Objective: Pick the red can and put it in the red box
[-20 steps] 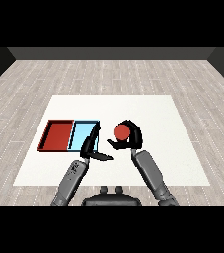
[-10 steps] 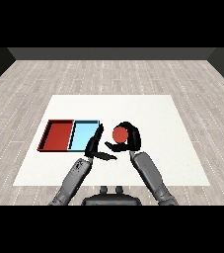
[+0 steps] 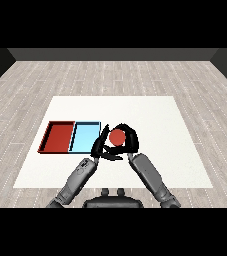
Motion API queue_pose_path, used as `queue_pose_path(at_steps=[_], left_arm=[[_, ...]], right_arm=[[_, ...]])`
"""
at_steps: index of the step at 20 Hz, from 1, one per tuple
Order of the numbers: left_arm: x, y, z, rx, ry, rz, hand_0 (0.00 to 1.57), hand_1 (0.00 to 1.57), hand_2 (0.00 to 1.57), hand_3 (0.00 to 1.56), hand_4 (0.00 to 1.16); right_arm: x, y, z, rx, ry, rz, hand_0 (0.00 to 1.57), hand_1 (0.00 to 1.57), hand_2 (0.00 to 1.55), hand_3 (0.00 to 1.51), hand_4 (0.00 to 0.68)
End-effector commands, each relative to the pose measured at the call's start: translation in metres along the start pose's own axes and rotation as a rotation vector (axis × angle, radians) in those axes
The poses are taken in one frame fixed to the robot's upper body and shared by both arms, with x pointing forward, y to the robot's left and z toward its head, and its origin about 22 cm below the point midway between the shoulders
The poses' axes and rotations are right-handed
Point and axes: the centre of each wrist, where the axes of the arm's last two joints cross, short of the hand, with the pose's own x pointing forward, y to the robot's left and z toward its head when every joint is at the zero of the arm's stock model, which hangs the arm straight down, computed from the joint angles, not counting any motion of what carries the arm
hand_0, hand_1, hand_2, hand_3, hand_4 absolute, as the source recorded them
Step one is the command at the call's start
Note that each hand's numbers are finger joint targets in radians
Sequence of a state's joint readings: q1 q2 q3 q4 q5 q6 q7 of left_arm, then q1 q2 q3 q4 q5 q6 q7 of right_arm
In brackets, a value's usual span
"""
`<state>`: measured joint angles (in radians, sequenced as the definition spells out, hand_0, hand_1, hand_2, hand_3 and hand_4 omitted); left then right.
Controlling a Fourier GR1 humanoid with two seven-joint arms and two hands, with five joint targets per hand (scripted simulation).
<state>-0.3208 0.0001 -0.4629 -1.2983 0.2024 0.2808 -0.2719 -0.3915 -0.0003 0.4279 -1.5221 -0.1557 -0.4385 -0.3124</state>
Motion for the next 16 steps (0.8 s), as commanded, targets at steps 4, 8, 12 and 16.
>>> queue_pose_path(at_steps=[4, 8, 12, 16], left_arm=[[-0.012, -0.001, 0.001, -0.04, -0.005, 0.036, 0.0, 0.0, 0.0, 0.0, 0.0], [0.003, -0.017, 0.01, -0.027, 0.021, 0.036, 0.0, 0.0, 0.0, 0.0, 0.0], [-0.008, -0.027, 0.005, -0.042, 0.003, 0.046, 0.0, 0.0, 0.0, 0.0, 0.0], [-0.008, -0.017, -0.004, -0.066, 0.005, 0.053, 0.0, 0.0, 0.0, 0.0, 0.0]], right_arm=[[-0.011, 0.007, 0.007, 0.003, -0.004, -0.072, 1.5, 1.5, 1.44, 1.4, 0.64], [0.001, 0.029, 0.019, -0.002, -0.007, -0.091, 1.51, 1.51, 1.45, 1.42, 0.652], [0.004, 0.03, 0.009, 0.008, 0.007, -0.066, 1.53, 1.53, 1.46, 1.42, 0.658], [-0.002, 0.019, 0.021, 0.009, -0.001, -0.074, 1.52, 1.52, 1.46, 1.4, 0.646]])
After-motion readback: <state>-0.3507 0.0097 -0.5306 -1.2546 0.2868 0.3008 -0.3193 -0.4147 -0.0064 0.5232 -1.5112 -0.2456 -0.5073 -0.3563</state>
